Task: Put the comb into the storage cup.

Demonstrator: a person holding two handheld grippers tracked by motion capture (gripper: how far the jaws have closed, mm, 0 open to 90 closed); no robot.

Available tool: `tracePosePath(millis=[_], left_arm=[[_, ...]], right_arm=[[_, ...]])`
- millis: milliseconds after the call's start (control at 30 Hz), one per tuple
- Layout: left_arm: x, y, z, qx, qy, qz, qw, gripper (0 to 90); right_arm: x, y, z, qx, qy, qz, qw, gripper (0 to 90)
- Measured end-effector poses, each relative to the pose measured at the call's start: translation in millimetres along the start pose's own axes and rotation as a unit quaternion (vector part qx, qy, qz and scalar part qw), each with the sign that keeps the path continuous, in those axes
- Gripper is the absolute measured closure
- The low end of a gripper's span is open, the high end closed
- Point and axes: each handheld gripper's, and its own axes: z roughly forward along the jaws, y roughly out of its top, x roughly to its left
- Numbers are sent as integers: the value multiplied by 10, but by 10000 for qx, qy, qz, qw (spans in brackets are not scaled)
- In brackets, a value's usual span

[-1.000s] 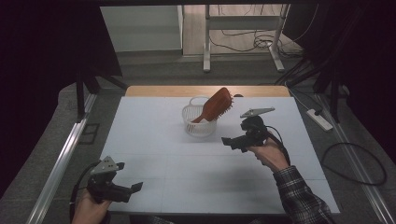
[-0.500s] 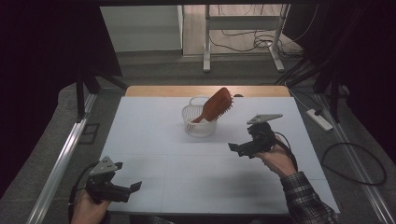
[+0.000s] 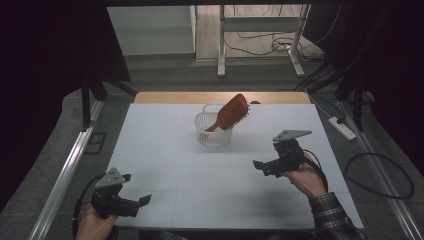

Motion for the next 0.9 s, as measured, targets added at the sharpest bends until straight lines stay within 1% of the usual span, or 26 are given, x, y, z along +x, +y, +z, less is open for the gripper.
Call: tracePosePath(millis=[233,600,800,900], left_arm=[[-2,1,4,3,-10,9,10000,0],[3,1,3,6,-38,6,10000,0],[8,-1,1,-8,-46,-19,10000,0],[8,-2,0,-10,-51,-23,10000,0]], right_arm=[[-13,-99,-73,46,-52,-15,10000,0],[-41,-239,-166,99,-88,34,9999,0],[-31,-305,-241,77,-213,-9,9997,0],[-32,-341,-267,76,-250,12,9997,0]])
